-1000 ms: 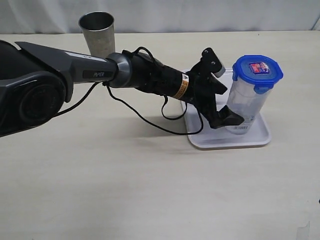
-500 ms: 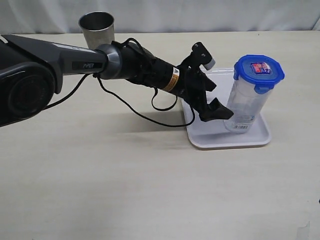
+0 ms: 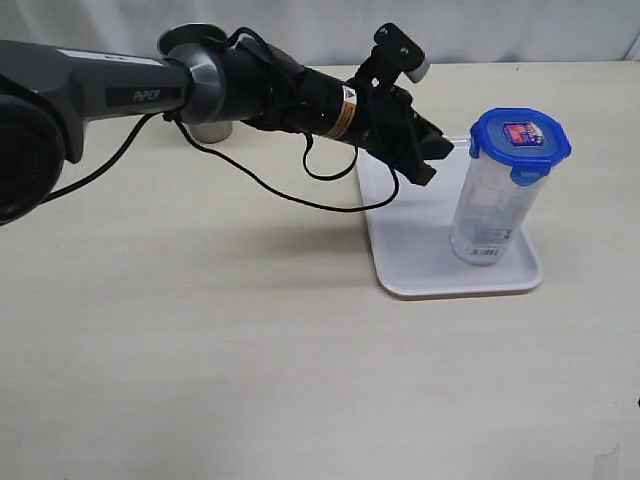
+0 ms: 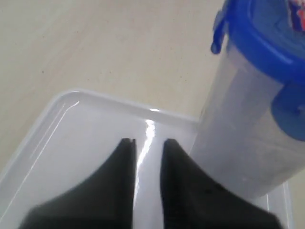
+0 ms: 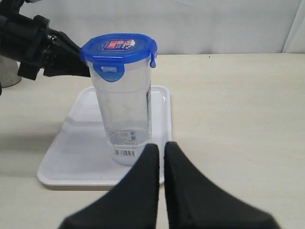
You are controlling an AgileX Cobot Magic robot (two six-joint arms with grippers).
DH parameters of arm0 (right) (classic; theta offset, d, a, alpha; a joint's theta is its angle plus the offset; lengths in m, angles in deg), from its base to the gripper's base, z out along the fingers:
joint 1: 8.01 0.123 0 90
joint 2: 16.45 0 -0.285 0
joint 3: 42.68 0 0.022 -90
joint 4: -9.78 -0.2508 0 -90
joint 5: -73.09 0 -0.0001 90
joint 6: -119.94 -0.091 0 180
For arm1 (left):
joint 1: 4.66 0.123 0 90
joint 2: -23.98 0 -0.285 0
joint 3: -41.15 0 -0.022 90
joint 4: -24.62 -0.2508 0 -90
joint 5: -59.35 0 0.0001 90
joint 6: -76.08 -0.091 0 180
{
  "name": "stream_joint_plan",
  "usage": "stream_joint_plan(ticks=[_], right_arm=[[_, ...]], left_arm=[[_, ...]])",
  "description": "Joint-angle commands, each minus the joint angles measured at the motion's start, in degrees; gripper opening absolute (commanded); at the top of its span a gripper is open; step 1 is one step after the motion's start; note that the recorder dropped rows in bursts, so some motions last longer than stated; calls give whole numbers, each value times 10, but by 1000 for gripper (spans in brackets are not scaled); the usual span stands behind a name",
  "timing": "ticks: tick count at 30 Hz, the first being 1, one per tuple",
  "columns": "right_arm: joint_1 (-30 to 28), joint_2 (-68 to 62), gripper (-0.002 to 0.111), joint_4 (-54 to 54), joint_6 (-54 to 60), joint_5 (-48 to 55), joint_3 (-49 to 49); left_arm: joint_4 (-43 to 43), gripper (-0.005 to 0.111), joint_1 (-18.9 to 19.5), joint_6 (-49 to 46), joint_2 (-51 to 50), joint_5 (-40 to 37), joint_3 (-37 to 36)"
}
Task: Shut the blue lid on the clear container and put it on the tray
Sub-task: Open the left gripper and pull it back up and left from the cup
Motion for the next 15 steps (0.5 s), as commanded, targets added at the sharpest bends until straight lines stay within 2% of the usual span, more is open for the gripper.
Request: stream_joint_plan(ticks=[1, 6, 11, 13, 15], right_arm=[[-2, 3, 4, 2, -2, 1, -1], [-2, 3, 4, 2, -2, 1, -1], [-2, 3, 4, 2, -2, 1, -1], [-2, 3, 4, 2, -2, 1, -1], [-2, 3, 4, 2, -2, 1, -1]], left_arm=[[4, 0, 7, 7, 22, 6, -4], [4, 0, 8, 67, 46, -38, -4], [4, 0, 0, 71, 78, -110, -7], [4, 0, -10, 71, 100, -180, -28], [4, 0, -28, 71, 128, -305, -65]])
